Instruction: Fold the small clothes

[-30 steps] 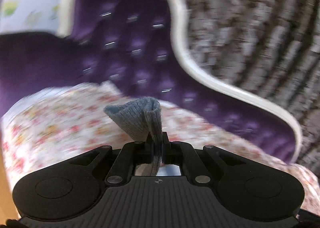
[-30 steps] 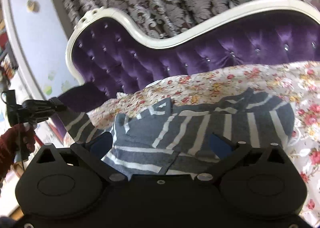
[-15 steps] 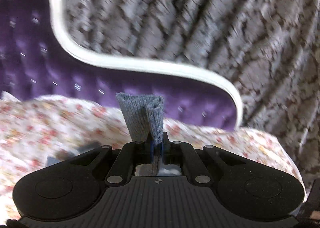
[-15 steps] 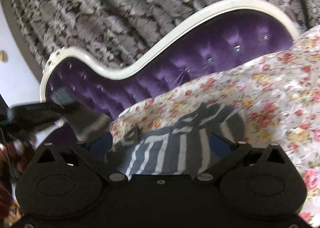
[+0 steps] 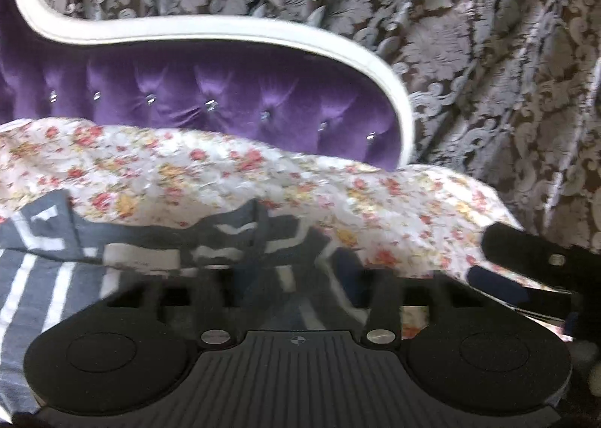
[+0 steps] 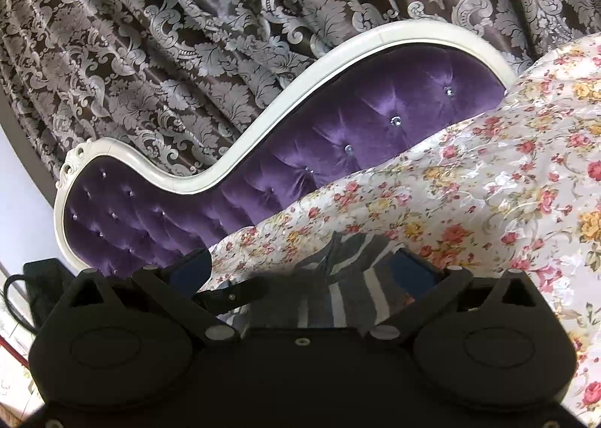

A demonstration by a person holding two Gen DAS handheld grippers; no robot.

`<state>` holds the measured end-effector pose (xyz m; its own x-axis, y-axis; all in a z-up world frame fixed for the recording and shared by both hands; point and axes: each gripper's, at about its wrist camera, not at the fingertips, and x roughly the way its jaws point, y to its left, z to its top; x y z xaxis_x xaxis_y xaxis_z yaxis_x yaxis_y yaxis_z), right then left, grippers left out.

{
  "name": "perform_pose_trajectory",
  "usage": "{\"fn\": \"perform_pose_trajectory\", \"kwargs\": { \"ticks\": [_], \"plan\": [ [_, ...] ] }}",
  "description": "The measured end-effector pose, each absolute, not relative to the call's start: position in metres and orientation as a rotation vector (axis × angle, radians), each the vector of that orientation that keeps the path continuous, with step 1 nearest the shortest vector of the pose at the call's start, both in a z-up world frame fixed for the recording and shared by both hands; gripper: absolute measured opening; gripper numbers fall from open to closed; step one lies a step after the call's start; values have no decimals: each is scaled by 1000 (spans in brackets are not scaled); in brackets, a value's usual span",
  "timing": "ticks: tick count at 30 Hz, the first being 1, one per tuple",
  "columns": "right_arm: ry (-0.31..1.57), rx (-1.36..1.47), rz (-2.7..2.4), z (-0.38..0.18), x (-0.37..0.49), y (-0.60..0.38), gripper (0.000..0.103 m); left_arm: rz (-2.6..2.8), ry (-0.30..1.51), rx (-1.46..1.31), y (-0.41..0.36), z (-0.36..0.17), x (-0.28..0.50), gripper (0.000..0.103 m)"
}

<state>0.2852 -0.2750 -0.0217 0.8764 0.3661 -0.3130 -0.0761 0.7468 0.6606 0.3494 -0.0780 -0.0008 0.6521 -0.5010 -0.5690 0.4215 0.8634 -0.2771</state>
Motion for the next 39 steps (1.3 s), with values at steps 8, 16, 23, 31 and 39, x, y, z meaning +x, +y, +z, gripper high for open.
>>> {"fn": "perform_pose_trajectory", "kwargs": {
  "ticks": [8, 16, 23, 31, 39],
  "plan": [
    [474, 684, 232, -28, 291, -275, 103, -451, 662, -94, -48, 16, 331, 75],
    [554, 656, 277, -40, 302, -258, 103, -305, 767, 1, 5, -20, 300, 77],
    [595, 533, 325, -49, 313, -228, 103, -217, 830, 76, 41, -55, 278, 77],
    [654, 412, 318, -70, 320, -204, 103, -212, 795, 90, 49, -64, 265, 85],
    [646, 359, 325, -74, 321, -190, 94, -242, 846, 93, 49, -71, 255, 97]
  ]
}}
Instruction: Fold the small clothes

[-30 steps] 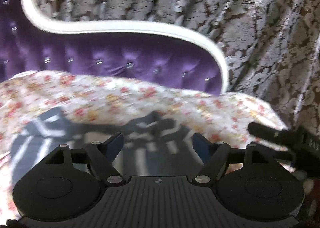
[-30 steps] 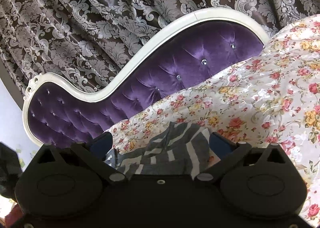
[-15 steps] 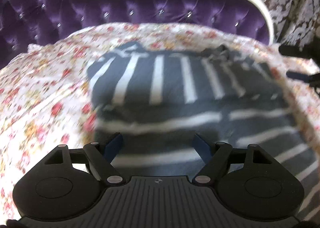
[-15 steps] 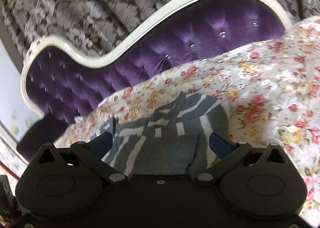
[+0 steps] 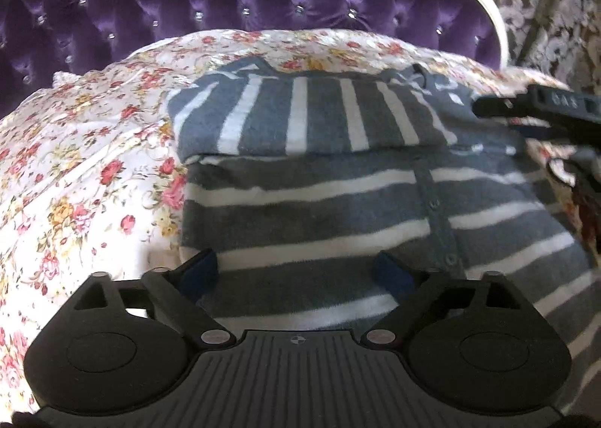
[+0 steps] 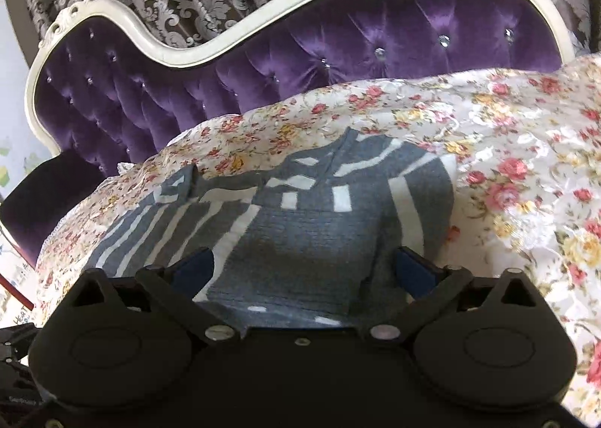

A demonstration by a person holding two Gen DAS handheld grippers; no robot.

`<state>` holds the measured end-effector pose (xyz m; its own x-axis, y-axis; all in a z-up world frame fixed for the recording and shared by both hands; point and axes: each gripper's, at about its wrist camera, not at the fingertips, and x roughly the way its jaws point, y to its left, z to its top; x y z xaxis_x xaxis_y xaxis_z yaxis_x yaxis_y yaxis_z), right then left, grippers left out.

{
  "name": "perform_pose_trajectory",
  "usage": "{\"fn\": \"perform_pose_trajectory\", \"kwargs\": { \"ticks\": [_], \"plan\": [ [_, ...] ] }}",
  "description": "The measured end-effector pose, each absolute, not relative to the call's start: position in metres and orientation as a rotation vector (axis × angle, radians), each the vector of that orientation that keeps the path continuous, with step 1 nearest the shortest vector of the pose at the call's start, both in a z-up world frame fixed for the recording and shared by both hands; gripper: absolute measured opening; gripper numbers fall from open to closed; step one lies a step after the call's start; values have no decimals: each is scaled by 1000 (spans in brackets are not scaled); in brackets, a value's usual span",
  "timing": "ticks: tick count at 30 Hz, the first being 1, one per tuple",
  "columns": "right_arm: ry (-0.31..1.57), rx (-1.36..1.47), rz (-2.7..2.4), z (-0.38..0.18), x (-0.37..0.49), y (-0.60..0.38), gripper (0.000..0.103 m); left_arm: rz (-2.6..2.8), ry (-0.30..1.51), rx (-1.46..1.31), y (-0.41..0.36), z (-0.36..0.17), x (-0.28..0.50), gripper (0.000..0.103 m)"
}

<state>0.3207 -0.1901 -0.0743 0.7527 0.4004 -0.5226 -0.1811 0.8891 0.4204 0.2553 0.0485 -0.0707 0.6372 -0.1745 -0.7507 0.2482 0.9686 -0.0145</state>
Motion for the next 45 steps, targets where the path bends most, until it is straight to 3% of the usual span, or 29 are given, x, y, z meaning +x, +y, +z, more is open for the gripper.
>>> {"fn": "perform_pose_trajectory", "kwargs": {
  "ticks": [2, 4, 7, 17, 20, 22, 23, 25, 29, 31, 37, 45],
  "plan": [
    [644, 344, 309, -74, 322, -187, 82, -241, 852, 91, 47, -72, 257, 99],
    [670, 332, 291, -76, 325, -184, 51, -237, 858, 94, 46, -72, 258, 99],
    [672, 287, 275, -77, 324, -178, 24, -233, 872, 91, 46, -71, 259, 99],
    [696, 239, 196, -76, 324, -185, 20, -240, 877, 86, 48, -71, 259, 100],
    [687, 247, 205, -74, 322, -185, 30, -245, 877, 83, 50, -71, 258, 99],
    [685, 291, 231, -75, 321, -189, 52, -248, 877, 85, 51, -71, 257, 99],
    [682, 313, 244, -74, 320, -190, 58, -249, 877, 86, 51, -70, 256, 99],
    [677, 326, 251, -72, 318, -191, 83, -254, 877, 93, 51, -71, 253, 99],
    [671, 299, 240, -71, 312, -191, 91, -263, 871, 113, 51, -72, 246, 99],
    [678, 302, 232, -73, 309, -194, 102, -267, 864, 115, 52, -73, 245, 100],
    [676, 295, 181, -87, 302, -200, 103, -263, 848, 113, 51, -76, 242, 102],
    [643, 86, 174, -95, 297, -181, 103, -265, 844, 106, 53, -76, 242, 103]
  ]
}}
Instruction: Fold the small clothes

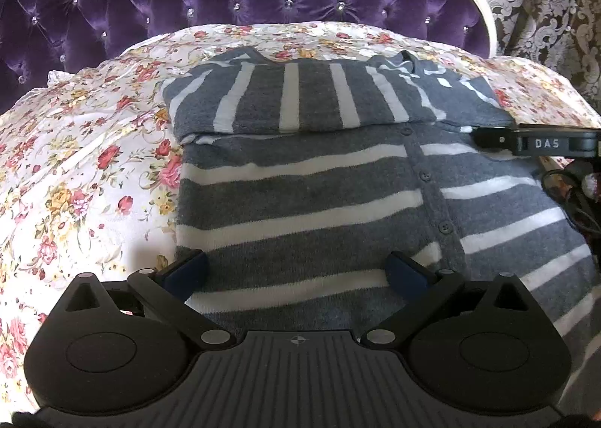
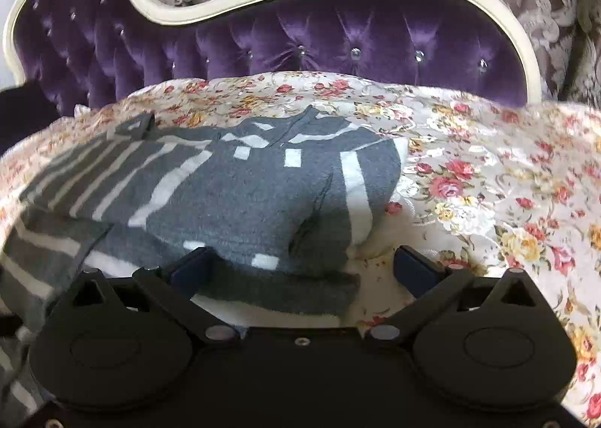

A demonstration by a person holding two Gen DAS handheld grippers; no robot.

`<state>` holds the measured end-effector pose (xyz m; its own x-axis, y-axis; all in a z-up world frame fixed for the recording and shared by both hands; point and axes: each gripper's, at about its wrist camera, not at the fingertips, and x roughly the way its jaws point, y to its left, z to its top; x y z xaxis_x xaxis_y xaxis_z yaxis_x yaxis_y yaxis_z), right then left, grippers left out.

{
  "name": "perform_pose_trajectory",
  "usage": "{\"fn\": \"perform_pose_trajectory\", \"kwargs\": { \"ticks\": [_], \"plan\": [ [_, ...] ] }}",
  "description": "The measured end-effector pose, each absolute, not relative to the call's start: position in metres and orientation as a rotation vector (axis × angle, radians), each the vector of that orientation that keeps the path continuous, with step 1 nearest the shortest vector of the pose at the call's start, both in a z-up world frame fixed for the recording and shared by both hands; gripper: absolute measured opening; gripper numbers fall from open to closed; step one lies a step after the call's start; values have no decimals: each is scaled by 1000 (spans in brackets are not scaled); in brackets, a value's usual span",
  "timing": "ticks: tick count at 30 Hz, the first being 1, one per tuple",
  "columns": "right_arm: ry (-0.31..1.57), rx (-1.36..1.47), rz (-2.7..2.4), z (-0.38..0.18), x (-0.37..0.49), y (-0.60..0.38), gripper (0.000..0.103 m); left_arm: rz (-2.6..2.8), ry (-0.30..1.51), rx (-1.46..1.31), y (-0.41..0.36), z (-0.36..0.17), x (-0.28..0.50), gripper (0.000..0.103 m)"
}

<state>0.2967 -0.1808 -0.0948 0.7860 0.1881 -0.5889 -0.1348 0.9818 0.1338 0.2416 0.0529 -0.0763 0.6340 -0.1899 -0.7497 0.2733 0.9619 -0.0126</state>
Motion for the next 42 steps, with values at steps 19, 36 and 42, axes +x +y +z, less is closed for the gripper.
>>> {"fn": "perform_pose_trajectory", "kwargs": {
  "ticks": [19, 36, 42],
  "plan": [
    [709, 437, 257, -61, 178, -226, 99, -286, 724, 11, 85, -37, 204, 101],
    [845, 503, 299, -78, 81, -203, 92, -244, 794, -21, 103, -40, 101, 101],
    [841, 543, 307, -87, 79, -202, 77, -239, 825, -50, 109, -48, 84, 101]
  ]
}}
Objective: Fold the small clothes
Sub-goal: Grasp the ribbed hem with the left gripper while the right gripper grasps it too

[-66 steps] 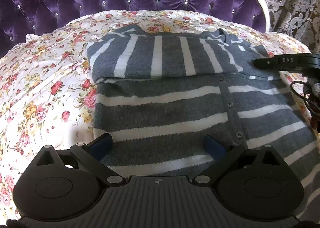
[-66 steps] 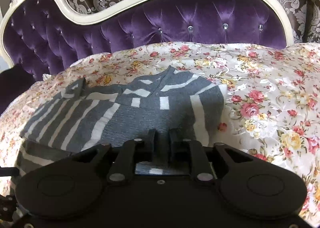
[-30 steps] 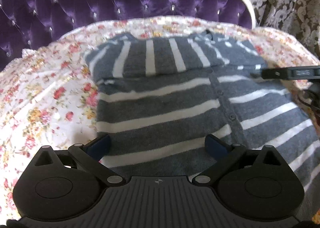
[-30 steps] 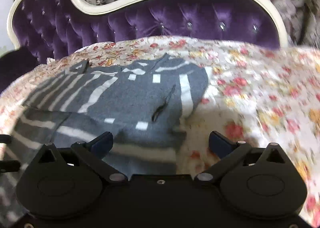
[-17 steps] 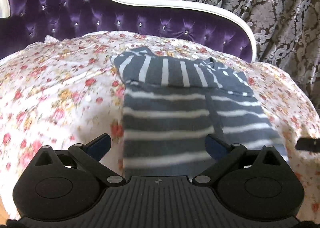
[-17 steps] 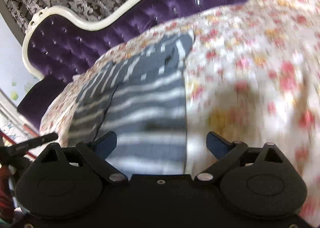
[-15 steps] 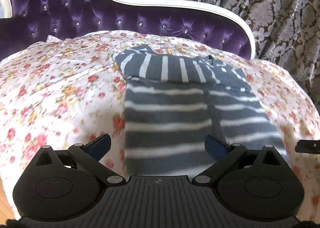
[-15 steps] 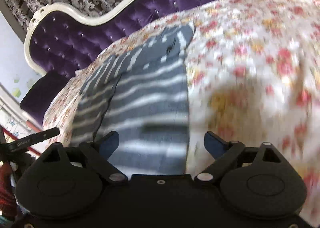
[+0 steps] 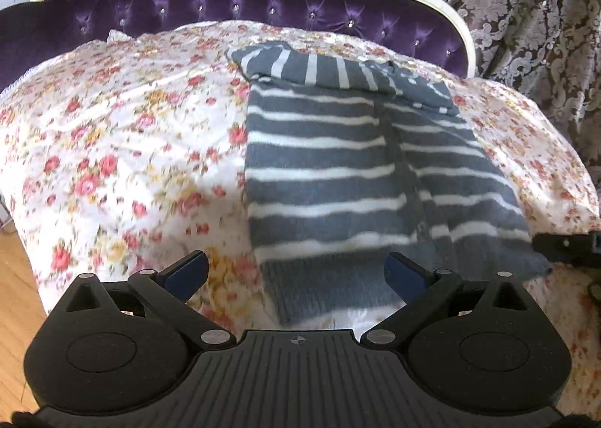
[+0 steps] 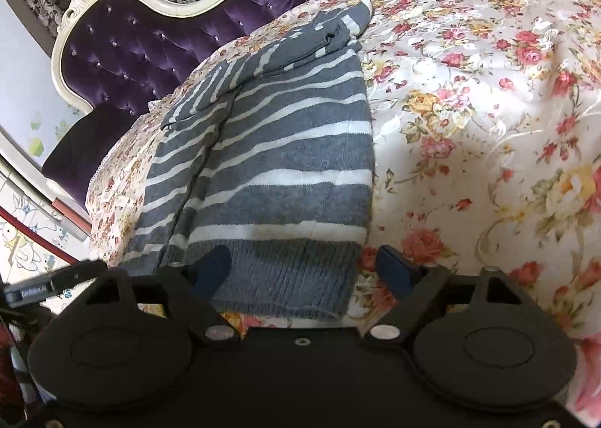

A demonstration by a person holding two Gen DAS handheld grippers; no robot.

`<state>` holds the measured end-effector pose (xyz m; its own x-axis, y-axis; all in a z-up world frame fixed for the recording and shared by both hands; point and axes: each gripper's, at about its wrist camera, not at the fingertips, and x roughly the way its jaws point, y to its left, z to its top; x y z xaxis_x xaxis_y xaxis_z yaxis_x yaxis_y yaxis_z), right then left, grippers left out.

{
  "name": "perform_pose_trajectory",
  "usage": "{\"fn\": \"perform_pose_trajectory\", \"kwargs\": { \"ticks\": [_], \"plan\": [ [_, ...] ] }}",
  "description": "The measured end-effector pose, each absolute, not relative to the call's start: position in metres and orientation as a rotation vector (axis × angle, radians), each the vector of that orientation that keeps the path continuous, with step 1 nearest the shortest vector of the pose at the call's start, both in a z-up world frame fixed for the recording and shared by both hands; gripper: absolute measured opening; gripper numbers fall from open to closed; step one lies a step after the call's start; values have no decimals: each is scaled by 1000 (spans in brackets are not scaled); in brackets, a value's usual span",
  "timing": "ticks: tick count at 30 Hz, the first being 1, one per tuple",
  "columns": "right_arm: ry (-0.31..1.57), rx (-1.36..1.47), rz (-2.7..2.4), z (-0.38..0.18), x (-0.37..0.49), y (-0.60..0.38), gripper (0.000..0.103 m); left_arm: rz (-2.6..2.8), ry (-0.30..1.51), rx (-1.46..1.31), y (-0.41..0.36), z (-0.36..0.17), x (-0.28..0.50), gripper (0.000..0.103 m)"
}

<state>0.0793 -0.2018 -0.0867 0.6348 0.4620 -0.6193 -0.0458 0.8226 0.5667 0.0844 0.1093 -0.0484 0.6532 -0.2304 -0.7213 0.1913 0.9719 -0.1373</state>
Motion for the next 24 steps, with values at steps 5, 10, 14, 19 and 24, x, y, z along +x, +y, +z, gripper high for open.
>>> {"fn": "perform_pose_trajectory", "kwargs": {
  "ticks": [5, 10, 14, 19, 24],
  "plan": [
    [849, 514, 284, -90, 78, -196, 53, -235, 842, -29, 109, -53, 78, 101],
    [833, 476, 295, -84, 71, -198, 17, -237, 856, -33, 108, -56, 79, 101],
    [820, 464, 276, -79, 65, -205, 17, -256, 870, -59, 107, -59, 82, 101],
    [817, 459, 259, -77, 64, -205, 17, -309, 893, -84, 99, -62, 84, 95],
    [821, 470, 261, -79, 64, -206, 17, -320, 935, -128, 99, -69, 89, 82]
  ]
}}
